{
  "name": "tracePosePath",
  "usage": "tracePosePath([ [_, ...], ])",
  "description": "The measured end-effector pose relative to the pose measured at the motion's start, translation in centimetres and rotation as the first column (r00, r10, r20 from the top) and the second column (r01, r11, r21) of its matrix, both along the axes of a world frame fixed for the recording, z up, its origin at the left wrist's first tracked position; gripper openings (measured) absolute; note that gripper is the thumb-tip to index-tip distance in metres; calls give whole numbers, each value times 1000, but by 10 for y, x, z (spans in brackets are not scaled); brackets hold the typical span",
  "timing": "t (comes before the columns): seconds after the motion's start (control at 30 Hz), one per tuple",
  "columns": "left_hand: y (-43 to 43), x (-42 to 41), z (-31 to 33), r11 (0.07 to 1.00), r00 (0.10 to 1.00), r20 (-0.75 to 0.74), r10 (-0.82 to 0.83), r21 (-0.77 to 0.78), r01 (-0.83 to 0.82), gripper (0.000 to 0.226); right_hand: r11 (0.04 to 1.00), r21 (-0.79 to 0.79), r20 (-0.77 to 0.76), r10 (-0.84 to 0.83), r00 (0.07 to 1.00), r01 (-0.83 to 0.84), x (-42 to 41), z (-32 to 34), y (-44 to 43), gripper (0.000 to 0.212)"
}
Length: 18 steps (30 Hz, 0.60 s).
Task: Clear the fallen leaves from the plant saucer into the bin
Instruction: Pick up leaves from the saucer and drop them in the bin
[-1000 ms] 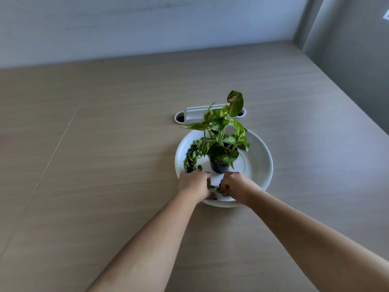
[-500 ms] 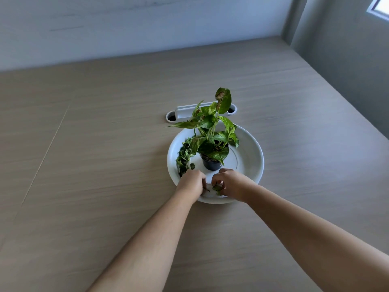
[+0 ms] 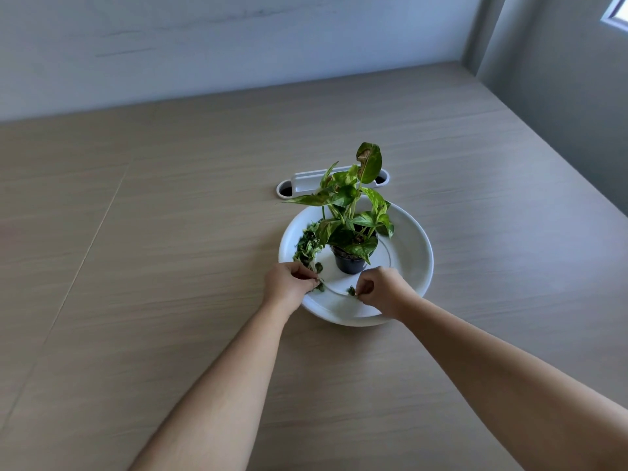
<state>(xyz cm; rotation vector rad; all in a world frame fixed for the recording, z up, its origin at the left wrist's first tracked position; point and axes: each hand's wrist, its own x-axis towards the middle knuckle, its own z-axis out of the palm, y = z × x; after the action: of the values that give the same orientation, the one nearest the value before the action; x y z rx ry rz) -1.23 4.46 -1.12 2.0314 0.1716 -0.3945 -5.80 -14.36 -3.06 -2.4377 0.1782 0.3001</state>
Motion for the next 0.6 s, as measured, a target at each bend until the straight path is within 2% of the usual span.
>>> tracePosePath([
  [0.1,-2,-1,0,1000,1000,5,6,-7,-6,28,1000,3,-37,-1,999,1,4,2,7,29],
  [0.17,-3,-2,-1,1000,1000,7,0,4,0,27,996,-71,-77,49,996,-54,5,1,12,37],
  [0.23,-2,-2,-2,1000,1000,10,-10,14,9,26,989,-127,-82,68,994,-78,6,1,16,33],
  [0.33,1,-2,-4,1000,1000,15,-19,8,18,25,992,-121,-31,30,999,-33,5,-1,18,25],
  [0.47,-1,-7,-4,1000,1000,23,-13,14,13,18,990,21,-7,-143,990,143,2,-1,8,23],
  [0.6,-15,-21,2,998,998,17,-56,25,56,18,917,186,-34,-352,935,352,-8,12,-25,17],
])
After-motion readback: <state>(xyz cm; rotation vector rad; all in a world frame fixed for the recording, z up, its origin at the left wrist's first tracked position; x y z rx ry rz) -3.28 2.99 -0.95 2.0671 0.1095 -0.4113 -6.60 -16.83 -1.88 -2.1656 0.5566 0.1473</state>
